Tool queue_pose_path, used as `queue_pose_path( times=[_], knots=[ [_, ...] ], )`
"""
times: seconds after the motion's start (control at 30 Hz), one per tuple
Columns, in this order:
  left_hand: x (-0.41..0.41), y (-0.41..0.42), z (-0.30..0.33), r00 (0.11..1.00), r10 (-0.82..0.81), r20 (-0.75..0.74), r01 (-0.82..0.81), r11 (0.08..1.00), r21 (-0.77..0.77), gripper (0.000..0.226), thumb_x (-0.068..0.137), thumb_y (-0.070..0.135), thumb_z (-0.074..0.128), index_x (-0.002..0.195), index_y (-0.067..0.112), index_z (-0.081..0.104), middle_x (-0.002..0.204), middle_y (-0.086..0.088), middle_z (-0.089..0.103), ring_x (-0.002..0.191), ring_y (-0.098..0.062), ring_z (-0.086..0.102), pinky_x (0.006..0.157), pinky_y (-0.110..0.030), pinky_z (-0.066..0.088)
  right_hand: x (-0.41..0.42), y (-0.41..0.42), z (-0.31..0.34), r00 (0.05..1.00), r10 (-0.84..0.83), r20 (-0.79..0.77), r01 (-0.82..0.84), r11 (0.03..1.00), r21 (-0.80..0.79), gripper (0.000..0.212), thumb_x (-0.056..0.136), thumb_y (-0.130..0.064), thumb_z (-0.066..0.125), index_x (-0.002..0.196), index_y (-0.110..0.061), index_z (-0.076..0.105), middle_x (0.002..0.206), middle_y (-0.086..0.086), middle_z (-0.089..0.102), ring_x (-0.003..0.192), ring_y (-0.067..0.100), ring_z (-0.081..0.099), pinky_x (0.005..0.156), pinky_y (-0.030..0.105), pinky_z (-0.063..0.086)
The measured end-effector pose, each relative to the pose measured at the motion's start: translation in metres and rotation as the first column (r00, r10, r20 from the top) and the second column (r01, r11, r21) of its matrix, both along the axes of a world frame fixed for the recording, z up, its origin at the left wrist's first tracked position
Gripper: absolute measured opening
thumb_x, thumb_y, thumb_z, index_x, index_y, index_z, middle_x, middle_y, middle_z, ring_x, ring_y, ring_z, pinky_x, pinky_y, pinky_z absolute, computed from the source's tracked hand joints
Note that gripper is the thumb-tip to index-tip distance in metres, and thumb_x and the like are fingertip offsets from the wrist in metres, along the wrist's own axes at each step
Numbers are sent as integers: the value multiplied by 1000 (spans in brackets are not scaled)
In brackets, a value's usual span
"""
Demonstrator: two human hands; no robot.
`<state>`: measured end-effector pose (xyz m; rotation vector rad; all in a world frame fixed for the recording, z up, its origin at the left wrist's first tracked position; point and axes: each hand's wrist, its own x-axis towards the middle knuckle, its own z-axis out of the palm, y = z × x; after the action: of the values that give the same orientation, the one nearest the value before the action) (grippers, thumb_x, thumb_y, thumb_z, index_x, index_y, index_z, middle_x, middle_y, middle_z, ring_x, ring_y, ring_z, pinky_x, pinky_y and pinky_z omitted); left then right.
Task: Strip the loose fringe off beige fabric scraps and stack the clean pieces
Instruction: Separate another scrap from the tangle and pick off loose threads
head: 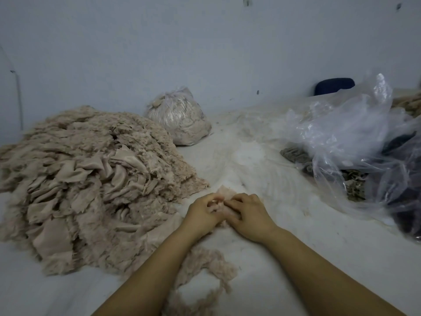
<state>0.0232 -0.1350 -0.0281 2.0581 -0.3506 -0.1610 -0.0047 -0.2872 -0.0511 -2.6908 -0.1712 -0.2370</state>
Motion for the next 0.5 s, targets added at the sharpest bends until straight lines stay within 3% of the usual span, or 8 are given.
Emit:
queue_pose_path(
  times=[0.1, 0.2, 0.27, 0.33, 0.37, 0.43, 0.5],
  knots=[
    [0, 4, 6, 997, 62, -47, -57, 993, 104, 30, 90, 2, 51, 79, 24, 67, 95, -7, 67, 62, -17, 61, 46, -23, 50, 0, -3, 0, 999, 10, -37, -7, 998, 62, 61, 86, -61, 53, 140, -36, 43, 142, -6, 39, 126, 19, 28, 108, 29, 23],
    [2, 14, 12, 997, 58, 50, -72, 927, 368, 34, 88, -4, 45, 81, 18, 71, 99, -10, 70, 79, -20, 66, 65, -24, 55, 0, -4, -1, 997, 17, -73, -13, 999, 53, 77, 78, -69, 57, 144, -34, 38, 146, -8, 33, 129, 17, 23, 109, 28, 19],
    [-2, 15, 15, 983, 45, 177, -122, 881, 457, 31, 88, -2, 46, 91, 14, 72, 105, -10, 68, 93, -23, 64, 78, -28, 52, 0, -4, -1, 997, 18, -75, -15, 999, 39, 81, 76, -70, 59, 145, -34, 37, 147, -8, 32, 130, 17, 22, 110, 29, 18],
    [-5, 13, 16, 919, -53, 391, -114, 913, 392, 28, 90, 4, 47, 106, 13, 68, 110, -6, 62, 101, -20, 58, 86, -27, 45, 0, -4, -1, 997, 27, -66, -26, 999, 27, 79, 76, -70, 59, 144, -36, 37, 147, -6, 33, 130, 19, 23, 111, 30, 18],
    [-8, 11, 18, 889, -158, 429, -25, 920, 390, 27, 90, 7, 49, 109, 13, 67, 109, -5, 60, 100, -18, 56, 86, -26, 42, 0, -4, -1, 998, 33, -61, -31, 999, 31, 78, 76, -69, 59, 144, -37, 38, 147, -6, 33, 129, 19, 24, 111, 31, 19],
    [-10, 8, 15, 844, -371, 388, 144, 852, 502, 22, 89, 13, 54, 105, 14, 69, 104, -5, 61, 97, -18, 55, 85, -29, 42, -1, -4, 0, 997, 44, -59, -41, 998, 50, 76, 77, -66, 60, 143, -34, 39, 146, -6, 34, 127, 18, 25, 108, 28, 21],
    [-9, 10, 11, 859, -402, 317, 155, 795, 587, 19, 91, 16, 56, 102, 12, 71, 106, -6, 61, 98, -20, 56, 87, -31, 42, -2, -6, 1, 993, 57, -98, -48, 995, 93, 86, 74, -66, 65, 146, -29, 37, 148, -7, 32, 129, 16, 23, 109, 27, 20]
  ],
)
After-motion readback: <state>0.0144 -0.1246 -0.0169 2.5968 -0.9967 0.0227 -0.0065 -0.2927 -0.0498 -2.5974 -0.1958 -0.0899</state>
